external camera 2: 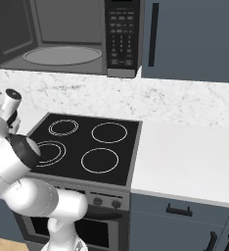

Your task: Open the microwave, place the bowl with waffle inside the microwave, then close the microwave door and turn it on.

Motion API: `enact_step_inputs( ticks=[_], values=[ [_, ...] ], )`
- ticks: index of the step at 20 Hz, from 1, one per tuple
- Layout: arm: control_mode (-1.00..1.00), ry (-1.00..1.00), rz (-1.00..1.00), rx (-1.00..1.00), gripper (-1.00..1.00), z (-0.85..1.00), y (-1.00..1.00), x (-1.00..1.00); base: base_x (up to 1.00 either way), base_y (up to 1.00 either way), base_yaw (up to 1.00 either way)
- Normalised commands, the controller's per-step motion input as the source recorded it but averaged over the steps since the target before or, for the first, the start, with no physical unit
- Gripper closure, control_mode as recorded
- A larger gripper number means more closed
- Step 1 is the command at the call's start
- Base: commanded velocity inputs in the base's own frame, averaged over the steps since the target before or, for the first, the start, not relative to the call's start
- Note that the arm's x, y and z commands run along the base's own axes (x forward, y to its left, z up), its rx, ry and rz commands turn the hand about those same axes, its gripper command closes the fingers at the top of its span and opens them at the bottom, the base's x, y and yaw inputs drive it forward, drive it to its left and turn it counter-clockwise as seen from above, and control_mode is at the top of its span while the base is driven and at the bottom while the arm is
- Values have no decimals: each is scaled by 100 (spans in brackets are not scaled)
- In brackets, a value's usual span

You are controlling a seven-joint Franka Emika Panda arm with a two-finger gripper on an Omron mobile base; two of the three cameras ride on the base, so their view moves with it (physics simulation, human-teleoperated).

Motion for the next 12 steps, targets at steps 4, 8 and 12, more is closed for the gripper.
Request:
enact_step_inputs(
  ticks=[4,8,12],
  values=[
    [-100,-15,0,-4,-100,-18,15,4,0,0,0],
    [-100,-4,0,-1,-100,-17,18,10,0,0,0],
    [-100,0,0,-9,-100,-13,18,11,0,0,0]
  ],
)
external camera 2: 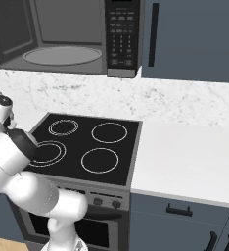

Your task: Open the microwave, place the bowl with waffle inside the microwave, then close the microwave door and turn it on.

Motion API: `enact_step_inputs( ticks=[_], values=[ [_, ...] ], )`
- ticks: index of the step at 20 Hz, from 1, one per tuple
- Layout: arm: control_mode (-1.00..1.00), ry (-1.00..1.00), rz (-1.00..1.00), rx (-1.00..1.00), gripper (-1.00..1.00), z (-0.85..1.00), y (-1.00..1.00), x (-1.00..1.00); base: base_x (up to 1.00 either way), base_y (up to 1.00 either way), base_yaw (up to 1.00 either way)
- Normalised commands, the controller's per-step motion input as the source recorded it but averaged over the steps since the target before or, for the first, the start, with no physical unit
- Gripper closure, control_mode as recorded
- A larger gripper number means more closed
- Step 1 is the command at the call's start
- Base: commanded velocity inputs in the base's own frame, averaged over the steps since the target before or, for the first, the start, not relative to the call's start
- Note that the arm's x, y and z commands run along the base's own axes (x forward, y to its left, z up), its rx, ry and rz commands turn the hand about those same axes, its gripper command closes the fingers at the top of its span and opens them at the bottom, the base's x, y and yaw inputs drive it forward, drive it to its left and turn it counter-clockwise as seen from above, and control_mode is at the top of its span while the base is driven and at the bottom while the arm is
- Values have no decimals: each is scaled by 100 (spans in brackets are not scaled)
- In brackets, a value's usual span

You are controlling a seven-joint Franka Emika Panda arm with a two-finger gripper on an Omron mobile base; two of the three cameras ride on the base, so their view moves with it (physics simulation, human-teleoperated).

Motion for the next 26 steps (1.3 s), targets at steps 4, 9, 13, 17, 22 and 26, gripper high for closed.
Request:
enact_step_inputs(
  ticks=[4,9,13,17,22,26],
  values=[
    [-100,0,0,-11,-100,-20,15,17,0,0,0],
    [-100,0,-3,-4,-100,-8,20,24,0,0,0],
    [-100,0,-3,-2,-100,-17,23,31,0,0,0],
    [-100,0,-2,-3,-100,-28,24,32,0,0,0],
    [-100,1,-2,-4,-100,-29,28,27,0,0,0],
    [-100,4,-1,-3,-100,-5,34,23,0,0,0]
  ],
)
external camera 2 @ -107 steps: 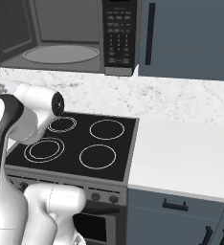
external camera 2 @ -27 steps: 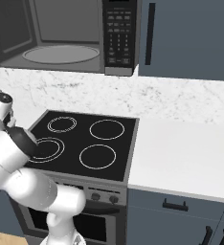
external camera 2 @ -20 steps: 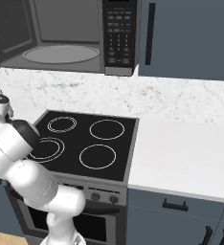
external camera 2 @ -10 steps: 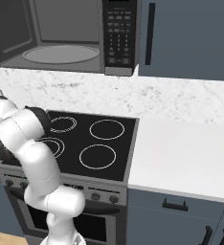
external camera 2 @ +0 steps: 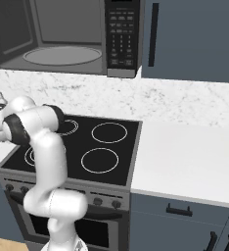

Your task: Open the microwave, place the bowl with waffle inside the microwave, then close the microwave door and turn it on.

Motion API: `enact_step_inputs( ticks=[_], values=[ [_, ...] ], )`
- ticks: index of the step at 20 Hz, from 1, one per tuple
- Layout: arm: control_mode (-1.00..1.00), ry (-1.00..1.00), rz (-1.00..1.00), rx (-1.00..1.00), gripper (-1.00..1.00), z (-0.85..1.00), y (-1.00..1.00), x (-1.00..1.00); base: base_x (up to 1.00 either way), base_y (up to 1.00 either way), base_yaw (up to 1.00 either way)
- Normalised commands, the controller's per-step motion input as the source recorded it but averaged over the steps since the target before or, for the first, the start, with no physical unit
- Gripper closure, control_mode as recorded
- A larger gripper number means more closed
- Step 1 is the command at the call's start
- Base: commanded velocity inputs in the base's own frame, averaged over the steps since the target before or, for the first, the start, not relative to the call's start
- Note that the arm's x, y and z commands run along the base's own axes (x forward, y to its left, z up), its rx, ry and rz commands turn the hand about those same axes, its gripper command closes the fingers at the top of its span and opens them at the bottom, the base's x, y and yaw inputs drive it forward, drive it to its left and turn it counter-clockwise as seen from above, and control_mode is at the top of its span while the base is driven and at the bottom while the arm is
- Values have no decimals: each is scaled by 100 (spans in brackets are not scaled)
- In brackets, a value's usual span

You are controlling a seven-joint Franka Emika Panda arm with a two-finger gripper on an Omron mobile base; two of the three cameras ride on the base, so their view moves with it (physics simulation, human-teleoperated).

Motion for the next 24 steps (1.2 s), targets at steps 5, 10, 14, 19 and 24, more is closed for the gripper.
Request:
enact_step_inputs(
  ticks=[5,10,14,19,24],
  values=[
    [-100,6,-2,-2,-100,-14,24,18,0,0,0],
    [-100,3,-1,-1,-100,-18,7,10,0,0,0],
    [-100,1,-2,-1,100,-20,1,6,0,0,0],
    [-100,0,-2,0,100,-28,0,9,0,0,0],
    [-100,0,0,0,100,-9,-1,3,0,0,0]
  ],
)
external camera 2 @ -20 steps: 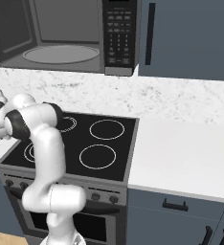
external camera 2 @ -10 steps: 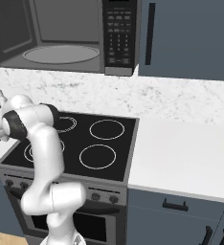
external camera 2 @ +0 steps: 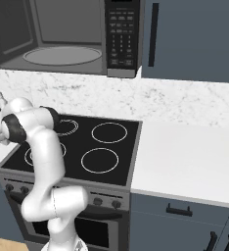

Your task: Open the microwave, place the bowl with waffle inside the microwave, then close the microwave door and turn it on.

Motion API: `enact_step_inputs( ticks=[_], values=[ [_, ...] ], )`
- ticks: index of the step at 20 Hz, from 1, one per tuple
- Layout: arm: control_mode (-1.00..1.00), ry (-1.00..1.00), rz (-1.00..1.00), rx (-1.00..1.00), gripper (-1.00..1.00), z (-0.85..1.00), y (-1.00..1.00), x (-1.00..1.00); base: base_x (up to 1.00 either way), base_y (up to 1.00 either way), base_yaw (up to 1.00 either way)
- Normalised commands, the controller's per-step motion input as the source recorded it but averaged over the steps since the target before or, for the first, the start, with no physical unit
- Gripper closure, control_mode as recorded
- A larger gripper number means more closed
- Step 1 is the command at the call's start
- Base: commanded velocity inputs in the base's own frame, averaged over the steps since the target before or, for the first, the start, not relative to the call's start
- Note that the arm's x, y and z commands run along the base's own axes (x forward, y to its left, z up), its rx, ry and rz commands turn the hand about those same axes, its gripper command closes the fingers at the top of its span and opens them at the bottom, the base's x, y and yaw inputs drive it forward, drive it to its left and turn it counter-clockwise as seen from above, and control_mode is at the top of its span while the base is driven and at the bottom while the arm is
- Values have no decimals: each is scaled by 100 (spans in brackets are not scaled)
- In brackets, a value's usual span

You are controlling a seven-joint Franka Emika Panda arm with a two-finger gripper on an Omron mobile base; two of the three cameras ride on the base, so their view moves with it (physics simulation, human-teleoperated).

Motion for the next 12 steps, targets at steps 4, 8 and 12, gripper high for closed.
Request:
enact_step_inputs(
  ticks=[4,8,12],
  values=[
    [-100,0,-2,0,100,-1,0,0,0,0,0],
    [-100,1,-29,0,100,1,-18,-4,0,0,0],
    [-100,1,-38,1,100,18,-76,-15,0,0,0]
  ],
)
